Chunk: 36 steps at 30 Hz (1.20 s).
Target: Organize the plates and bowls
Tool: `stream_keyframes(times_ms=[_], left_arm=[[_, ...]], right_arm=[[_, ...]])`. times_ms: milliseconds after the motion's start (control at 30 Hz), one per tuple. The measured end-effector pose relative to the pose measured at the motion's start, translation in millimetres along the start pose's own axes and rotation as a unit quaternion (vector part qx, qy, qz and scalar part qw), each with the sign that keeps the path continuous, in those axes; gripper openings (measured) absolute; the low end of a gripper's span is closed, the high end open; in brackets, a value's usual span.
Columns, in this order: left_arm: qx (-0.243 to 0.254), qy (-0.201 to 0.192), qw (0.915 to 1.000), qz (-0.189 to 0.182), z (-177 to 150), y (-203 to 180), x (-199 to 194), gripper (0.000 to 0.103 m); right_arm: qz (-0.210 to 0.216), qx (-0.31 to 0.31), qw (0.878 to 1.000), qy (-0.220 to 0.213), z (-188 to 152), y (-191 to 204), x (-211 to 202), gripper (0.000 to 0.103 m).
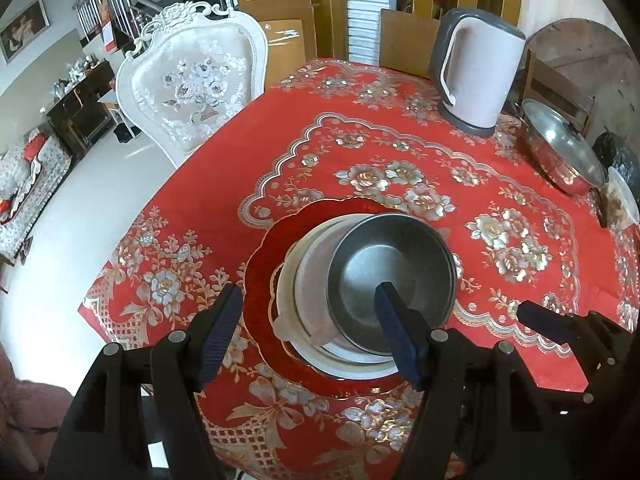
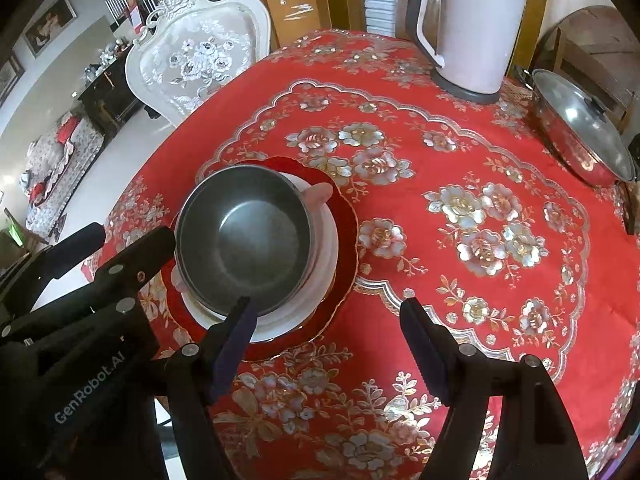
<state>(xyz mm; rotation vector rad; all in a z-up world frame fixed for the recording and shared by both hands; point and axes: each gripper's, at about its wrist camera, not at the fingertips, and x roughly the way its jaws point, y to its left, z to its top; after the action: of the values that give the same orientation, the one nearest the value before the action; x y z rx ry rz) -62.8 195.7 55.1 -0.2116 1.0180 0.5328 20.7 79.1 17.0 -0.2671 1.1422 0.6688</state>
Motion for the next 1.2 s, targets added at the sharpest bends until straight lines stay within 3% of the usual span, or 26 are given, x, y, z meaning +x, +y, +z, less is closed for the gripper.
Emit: stream_keyframes(times_ms=[333, 467, 633, 1200], left_arm=[[0.006, 0.001, 1.0000, -0.001, 1.4, -1.6, 2.9, 0.069], [0.005, 0.003, 1.0000, -0.006, 1.5, -0.7, 3.9, 0.080], [0.018, -0.019, 0.9997, 0.001, 0.5, -2.6, -1.2, 0.081], [0.029, -0.025, 0.9992, -0.010, 0.3, -2.0, -4.9, 0.084]], right_arm=[[0.002, -0.001, 1.000, 0.002, 1.1, 2.3, 4.1, 0.076], [0.003, -0.003, 1.000, 0.003, 1.5, 2.6, 4.7, 0.076], [0.004, -0.005, 1.000, 0.005, 1.5, 2.6, 5.8, 0.076], [0.008, -0.007, 1.000, 0.006, 0.1, 1.6, 6.4, 0.076]])
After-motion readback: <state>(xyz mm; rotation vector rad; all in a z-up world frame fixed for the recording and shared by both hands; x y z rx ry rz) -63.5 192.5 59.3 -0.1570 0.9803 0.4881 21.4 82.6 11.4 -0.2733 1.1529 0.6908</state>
